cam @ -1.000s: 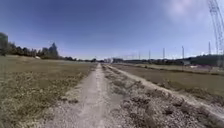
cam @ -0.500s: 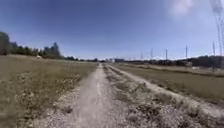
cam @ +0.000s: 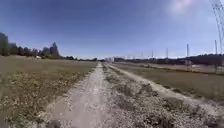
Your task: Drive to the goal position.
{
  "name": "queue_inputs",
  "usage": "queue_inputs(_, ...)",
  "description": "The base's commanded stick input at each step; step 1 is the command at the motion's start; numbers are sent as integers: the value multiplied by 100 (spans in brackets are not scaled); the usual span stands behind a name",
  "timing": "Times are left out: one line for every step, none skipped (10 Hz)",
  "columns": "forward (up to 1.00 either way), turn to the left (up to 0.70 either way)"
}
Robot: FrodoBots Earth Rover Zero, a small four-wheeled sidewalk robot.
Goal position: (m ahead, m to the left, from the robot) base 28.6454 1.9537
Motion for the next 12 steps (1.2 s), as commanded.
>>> queue_inputs(70, 0)
queue_inputs(70, 0)
queue_inputs(70, 0)
queue_inputs(70, 0)
queue_inputs(70, 0)
queue_inputs(70, 0)
queue_inputs(70, 0)
queue_inputs(70, 0)
queue_inputs(70, 0)
queue_inputs(70, 0)
queue_inputs(70, 0)
queue_inputs(70, 0)
